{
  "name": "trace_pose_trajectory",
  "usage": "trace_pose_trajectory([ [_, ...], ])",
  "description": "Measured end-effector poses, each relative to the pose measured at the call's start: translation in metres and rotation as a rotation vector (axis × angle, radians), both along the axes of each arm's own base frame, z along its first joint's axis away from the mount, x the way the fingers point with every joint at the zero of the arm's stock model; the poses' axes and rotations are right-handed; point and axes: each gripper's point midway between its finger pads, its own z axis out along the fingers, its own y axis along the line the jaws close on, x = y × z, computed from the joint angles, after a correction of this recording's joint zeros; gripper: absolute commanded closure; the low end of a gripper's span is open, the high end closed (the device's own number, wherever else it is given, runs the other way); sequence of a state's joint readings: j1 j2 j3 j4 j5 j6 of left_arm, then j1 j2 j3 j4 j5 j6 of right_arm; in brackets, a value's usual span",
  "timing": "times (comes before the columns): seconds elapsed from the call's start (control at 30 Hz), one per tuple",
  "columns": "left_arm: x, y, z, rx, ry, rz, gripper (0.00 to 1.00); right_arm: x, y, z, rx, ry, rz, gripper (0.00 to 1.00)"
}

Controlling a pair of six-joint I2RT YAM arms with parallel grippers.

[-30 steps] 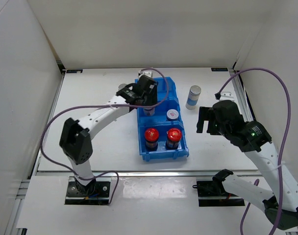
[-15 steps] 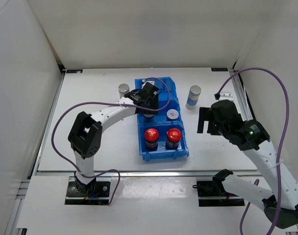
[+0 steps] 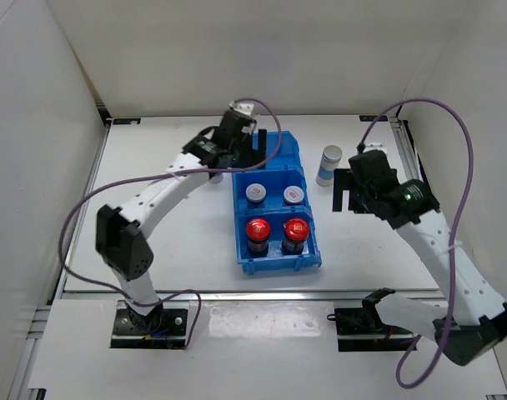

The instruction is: Organize the condiment bottles

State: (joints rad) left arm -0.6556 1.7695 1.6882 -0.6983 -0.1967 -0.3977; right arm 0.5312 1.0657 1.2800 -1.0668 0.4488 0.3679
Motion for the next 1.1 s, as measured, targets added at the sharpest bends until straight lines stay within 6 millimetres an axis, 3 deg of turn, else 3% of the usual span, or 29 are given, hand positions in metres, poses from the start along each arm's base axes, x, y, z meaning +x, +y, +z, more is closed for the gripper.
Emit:
trace_pose_trajectory([
  [0.17, -0.004, 0.056, 0.089, 0.018, -0.208, 0.061, 0.01, 0.049, 0.006, 0.006, 0.014, 0.029, -0.039, 0.0],
  [0.27, -0.012, 0.097, 0.108, 0.09, -0.295, 0.152, 0.01, 0.085, 0.013, 0.005, 0.066, 0.047, -0.059, 0.0],
  [0.37, -0.018, 0.125, 0.079, 0.187, -0.302, 0.216, 0.01, 0.114, 0.022, 0.003, 0.091, 0.061, -0.059, 0.0],
  [0.5, -0.043, 0.148, -0.018, 0.351, -0.168, 0.183, 0.01, 0.167, 0.036, 0.008, 0.117, 0.049, -0.055, 0.0],
  [0.57, -0.05, 0.154, -0.042, 0.405, -0.12, 0.159, 0.01, 0.196, 0.04, 0.005, 0.126, 0.04, -0.062, 0.0],
  [0.73, -0.039, 0.15, -0.024, 0.369, -0.196, 0.179, 0.01, 0.239, 0.033, -0.034, 0.109, 0.111, -0.099, 0.0],
  [0.93, -0.033, 0.146, -0.014, 0.338, -0.234, 0.19, 0.01, 0.249, 0.024, -0.091, 0.07, 0.239, -0.13, 0.0],
  [1.1, -0.031, 0.145, -0.011, 0.331, -0.243, 0.192, 0.01, 0.246, 0.024, -0.113, 0.051, 0.298, -0.133, 0.25],
])
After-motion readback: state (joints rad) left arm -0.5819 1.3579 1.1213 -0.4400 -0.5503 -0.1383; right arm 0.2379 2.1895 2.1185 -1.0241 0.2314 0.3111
